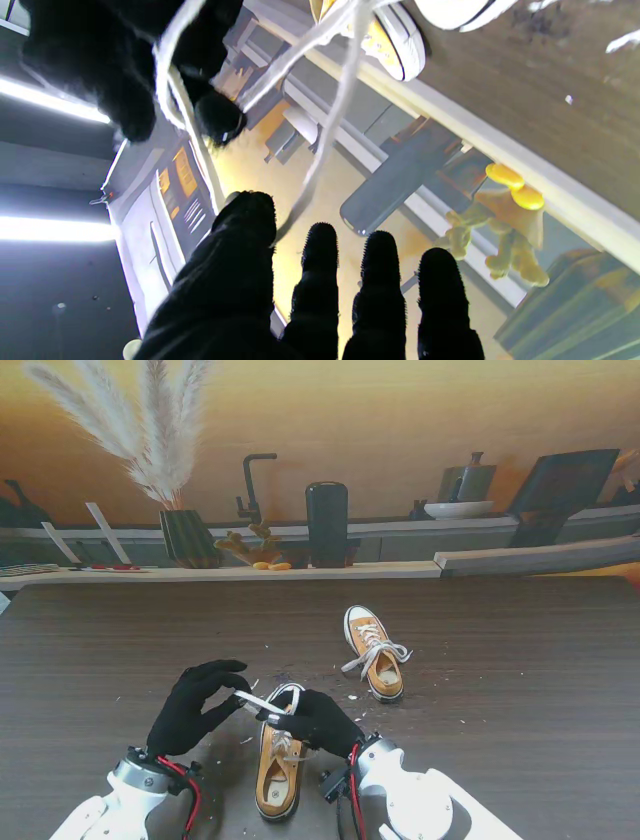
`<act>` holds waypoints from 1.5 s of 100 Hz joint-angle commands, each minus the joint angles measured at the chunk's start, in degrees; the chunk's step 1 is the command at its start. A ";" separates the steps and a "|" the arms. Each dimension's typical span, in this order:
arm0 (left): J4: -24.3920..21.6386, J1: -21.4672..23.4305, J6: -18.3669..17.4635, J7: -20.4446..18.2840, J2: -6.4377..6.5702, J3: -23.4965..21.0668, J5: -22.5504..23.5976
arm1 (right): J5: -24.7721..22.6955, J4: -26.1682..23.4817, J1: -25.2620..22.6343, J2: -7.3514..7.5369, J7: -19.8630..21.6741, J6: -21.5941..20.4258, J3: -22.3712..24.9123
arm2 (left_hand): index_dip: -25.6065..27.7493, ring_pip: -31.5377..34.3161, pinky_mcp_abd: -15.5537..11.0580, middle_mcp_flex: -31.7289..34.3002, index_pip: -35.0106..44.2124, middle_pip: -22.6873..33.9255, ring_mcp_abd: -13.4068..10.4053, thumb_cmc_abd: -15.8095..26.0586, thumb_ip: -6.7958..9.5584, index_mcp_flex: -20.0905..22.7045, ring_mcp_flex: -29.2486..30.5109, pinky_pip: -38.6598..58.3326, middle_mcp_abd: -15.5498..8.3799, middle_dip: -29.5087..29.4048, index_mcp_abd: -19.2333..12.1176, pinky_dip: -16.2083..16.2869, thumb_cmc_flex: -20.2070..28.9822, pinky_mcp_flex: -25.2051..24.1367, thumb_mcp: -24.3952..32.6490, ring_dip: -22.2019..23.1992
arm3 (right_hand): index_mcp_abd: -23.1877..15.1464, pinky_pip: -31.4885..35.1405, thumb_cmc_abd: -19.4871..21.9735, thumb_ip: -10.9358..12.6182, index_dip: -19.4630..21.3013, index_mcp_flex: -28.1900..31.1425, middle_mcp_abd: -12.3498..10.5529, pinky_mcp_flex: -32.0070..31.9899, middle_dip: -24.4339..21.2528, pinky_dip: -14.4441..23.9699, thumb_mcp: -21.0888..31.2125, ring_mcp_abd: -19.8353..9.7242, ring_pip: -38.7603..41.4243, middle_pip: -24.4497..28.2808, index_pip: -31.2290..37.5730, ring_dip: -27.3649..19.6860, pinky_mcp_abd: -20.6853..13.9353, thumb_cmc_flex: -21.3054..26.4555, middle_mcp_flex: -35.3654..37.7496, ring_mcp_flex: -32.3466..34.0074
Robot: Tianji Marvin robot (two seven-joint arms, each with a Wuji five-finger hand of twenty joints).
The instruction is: Tie the shoelaces into a bow on the shoes
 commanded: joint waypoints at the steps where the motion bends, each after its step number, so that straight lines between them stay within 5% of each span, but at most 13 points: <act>1: -2.32 0.39 0.25 -0.42 0.08 -0.64 0.59 | 0.18 -0.60 -0.50 -0.22 0.62 0.39 0.03 | 2.53 0.89 1.89 0.70 1.61 0.99 0.19 2.29 0.10 -1.42 1.77 1.16 0.27 1.52 -3.87 0.76 2.55 0.08 -0.95 1.70 | 0.59 16.49 1.28 0.88 0.24 0.35 2.40 1.43 0.25 1.31 -0.05 1.05 5.57 2.75 -1.45 1.36 0.01 1.94 3.60 0.65; 33: -9.75 6.87 2.18 5.58 -0.08 -3.16 7.73 | -0.47 -1.32 -1.31 -1.31 -3.54 1.48 0.03 | 5.73 1.15 2.21 1.43 2.72 1.99 0.84 -2.41 -0.20 -0.66 2.16 2.09 0.91 2.82 -2.34 0.20 -4.24 0.44 11.43 1.58 | 1.94 16.49 1.85 1.82 0.97 -0.36 2.48 1.28 -1.25 0.41 0.23 1.87 4.71 1.89 -3.20 1.04 1.31 2.03 3.39 0.73; 48: -13.98 12.96 7.26 8.76 0.64 -3.04 13.97 | -0.09 -1.40 -1.60 -1.53 -4.38 0.54 0.48 | 4.82 0.93 2.02 1.60 1.78 1.13 1.23 -3.00 0.80 -0.03 2.16 2.26 1.60 2.26 -2.22 -0.04 -4.77 0.63 12.47 1.43 | 0.08 16.49 0.62 0.66 1.37 -0.99 1.82 1.29 -1.53 -3.36 -0.46 1.48 4.05 -0.33 0.18 -1.29 0.78 2.91 3.38 0.80; 87: -18.86 21.67 19.10 14.09 2.59 5.56 23.28 | 2.30 -2.13 -2.19 -1.57 -4.04 -0.09 0.77 | 4.78 0.43 2.32 2.45 1.08 0.36 2.23 -3.66 2.28 0.73 2.47 2.64 2.62 1.91 -1.13 -0.45 -5.21 0.90 14.12 1.11 | 0.94 16.49 2.02 1.23 1.41 -0.47 2.84 1.11 -1.21 -2.71 0.49 2.78 4.69 -0.11 -0.61 -1.55 2.04 0.93 3.52 0.63; 116: -20.04 23.02 24.91 11.21 3.62 10.55 24.85 | 2.25 -2.35 -2.24 -1.25 -3.19 -0.54 1.18 | 2.45 -1.04 1.89 1.48 -2.13 -0.52 2.33 -3.66 3.23 0.23 1.23 1.60 2.99 1.69 -0.42 -1.46 -5.73 0.07 13.60 0.46 | 1.04 16.49 1.92 1.21 1.49 -0.74 2.61 1.17 -1.56 -2.51 0.17 2.50 4.55 0.01 -0.97 -1.46 1.91 1.15 3.47 0.66; 122: -21.06 24.02 26.44 8.64 3.96 10.46 25.45 | 2.22 -2.34 -2.24 -1.19 -3.03 -0.55 1.24 | -1.23 -3.31 1.53 -0.64 -7.38 -2.59 2.57 -3.28 5.34 -1.26 -0.47 -0.93 3.68 0.35 0.89 -2.77 -9.72 -1.18 10.22 -0.65 | 1.02 16.49 1.96 1.29 1.52 -0.82 2.41 1.19 -1.65 -2.54 0.09 2.42 4.53 -0.04 -1.08 -1.45 1.78 1.10 3.46 0.67; 129: -22.98 25.87 30.17 5.24 4.48 10.00 27.37 | 2.08 -2.38 -2.29 -1.13 -2.91 -0.54 1.32 | -8.15 -5.56 0.47 -4.48 -22.09 -4.72 1.96 4.39 7.78 -4.87 -3.04 -4.02 3.47 -0.60 4.21 -3.18 -18.79 -2.59 -0.15 -1.08 | 0.87 16.49 1.77 1.29 1.64 -0.81 2.39 1.20 -1.71 -2.59 -0.04 2.31 4.51 -0.04 -1.04 -1.45 1.65 1.27 3.46 0.68; 150: -26.44 29.33 44.44 -0.59 5.00 9.93 32.51 | 1.94 -2.39 -2.34 -0.94 -2.41 -0.96 1.48 | -19.45 -9.82 -0.59 -7.69 -38.00 -10.42 1.96 8.63 5.63 -6.83 -5.31 -7.67 3.46 -3.88 6.68 -2.82 -25.81 -3.26 -7.32 -1.83 | 0.69 16.49 1.79 1.29 1.79 -0.88 2.39 1.23 -1.82 -2.69 -0.31 2.11 4.49 0.00 -1.05 -1.45 1.39 1.46 3.45 0.69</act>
